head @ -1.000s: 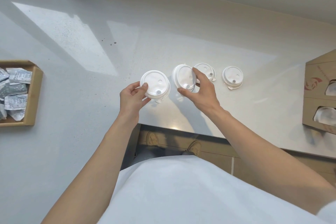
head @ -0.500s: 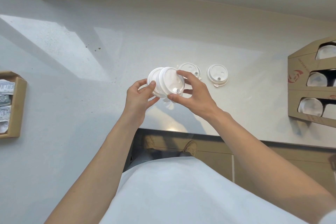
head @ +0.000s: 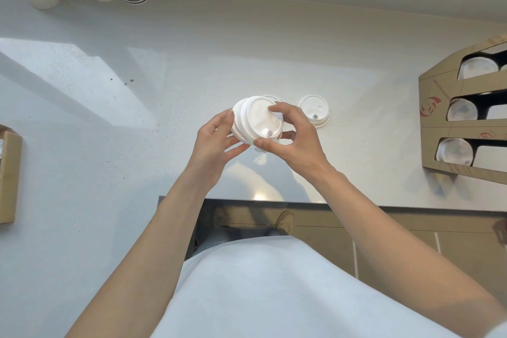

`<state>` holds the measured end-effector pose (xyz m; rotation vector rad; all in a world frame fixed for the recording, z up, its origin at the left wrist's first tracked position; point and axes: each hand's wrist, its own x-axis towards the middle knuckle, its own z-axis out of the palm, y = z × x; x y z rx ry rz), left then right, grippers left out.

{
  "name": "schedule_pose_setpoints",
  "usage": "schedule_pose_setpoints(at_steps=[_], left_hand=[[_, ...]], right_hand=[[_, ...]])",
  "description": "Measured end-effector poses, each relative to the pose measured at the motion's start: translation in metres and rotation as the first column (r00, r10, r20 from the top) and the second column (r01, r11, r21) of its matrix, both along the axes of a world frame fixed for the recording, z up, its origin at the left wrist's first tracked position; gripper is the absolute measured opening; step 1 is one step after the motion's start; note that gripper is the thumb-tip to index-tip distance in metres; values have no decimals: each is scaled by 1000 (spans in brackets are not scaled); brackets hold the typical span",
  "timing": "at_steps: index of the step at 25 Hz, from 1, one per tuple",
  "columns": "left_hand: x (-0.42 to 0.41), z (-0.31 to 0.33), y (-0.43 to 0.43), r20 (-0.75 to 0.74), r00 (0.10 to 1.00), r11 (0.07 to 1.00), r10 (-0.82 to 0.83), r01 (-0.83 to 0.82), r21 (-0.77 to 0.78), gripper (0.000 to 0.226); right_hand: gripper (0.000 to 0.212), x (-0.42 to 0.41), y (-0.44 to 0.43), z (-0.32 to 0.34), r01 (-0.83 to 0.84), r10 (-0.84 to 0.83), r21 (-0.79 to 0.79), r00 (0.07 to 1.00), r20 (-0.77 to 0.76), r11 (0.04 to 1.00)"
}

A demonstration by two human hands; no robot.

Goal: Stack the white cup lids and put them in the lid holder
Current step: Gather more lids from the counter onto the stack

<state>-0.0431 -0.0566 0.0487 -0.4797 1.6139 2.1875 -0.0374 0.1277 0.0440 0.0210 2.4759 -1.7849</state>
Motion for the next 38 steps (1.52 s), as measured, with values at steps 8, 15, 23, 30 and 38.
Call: schedule_pose_setpoints(at_steps=[8,15,23,30,38], left_hand=[[-6,10,19,-28,999,999,-36,35,-19,42],[-4,18,47,-54,998,999,-44,43,-20,37],[6,19,86,-73,997,1000,-22,21,-16,36],[18,10,114,-16,993,993,113,-113,-22,44],[26,-6,106,29,961,957,276,-272,-103,44]], right_hand=[[38,-5,22,1,45,-46,-133,999,-4,990],[23,-11,48,4,124,-128,-176,992,-15,977],[20,-13,84,3,132,-139,-225,990,-17,965],[19,-12,105,-11,120,-119,-239,993,18,964],[26,-23,96,-23,47,-37,-166,997,61,985]])
